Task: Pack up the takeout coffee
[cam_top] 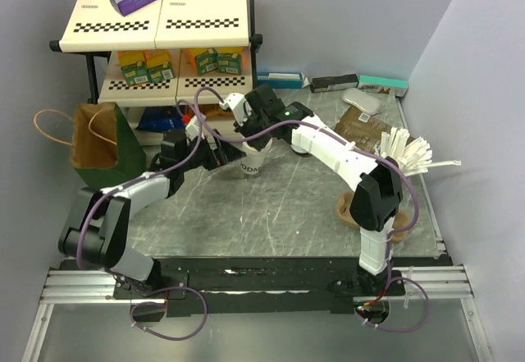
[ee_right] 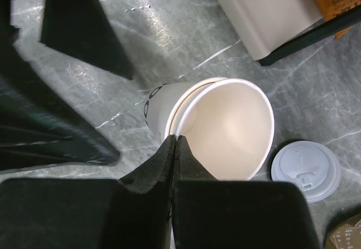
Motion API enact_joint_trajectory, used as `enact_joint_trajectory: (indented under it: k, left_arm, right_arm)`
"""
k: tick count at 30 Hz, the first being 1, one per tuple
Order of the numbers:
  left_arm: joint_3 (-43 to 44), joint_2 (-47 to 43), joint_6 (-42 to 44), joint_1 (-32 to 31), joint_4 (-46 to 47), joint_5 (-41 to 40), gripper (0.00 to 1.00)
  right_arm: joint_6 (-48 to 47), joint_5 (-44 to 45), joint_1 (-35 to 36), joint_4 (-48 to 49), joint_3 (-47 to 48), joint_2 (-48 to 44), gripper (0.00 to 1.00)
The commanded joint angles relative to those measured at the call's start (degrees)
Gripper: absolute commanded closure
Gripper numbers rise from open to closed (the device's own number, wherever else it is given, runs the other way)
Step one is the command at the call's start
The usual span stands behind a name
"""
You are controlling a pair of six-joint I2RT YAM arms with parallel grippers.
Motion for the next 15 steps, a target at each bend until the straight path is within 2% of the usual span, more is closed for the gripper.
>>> enact_joint_trajectory:
  k: [1, 15]
  left_arm:
    - [4.7, 2.8, -1.2, -0.1, 1.8, 1.5, 0.01]
    - [8.8, 8.5, -3.1, -0.1, 1.7, 2.2, 0.01]
  right_arm:
    - [1.2, 0.1, 0.9, 1.3, 1.1, -0.3, 1.0]
    - [0.9, -1.0, 1.5, 0.9, 0.3, -1.0, 1.0]
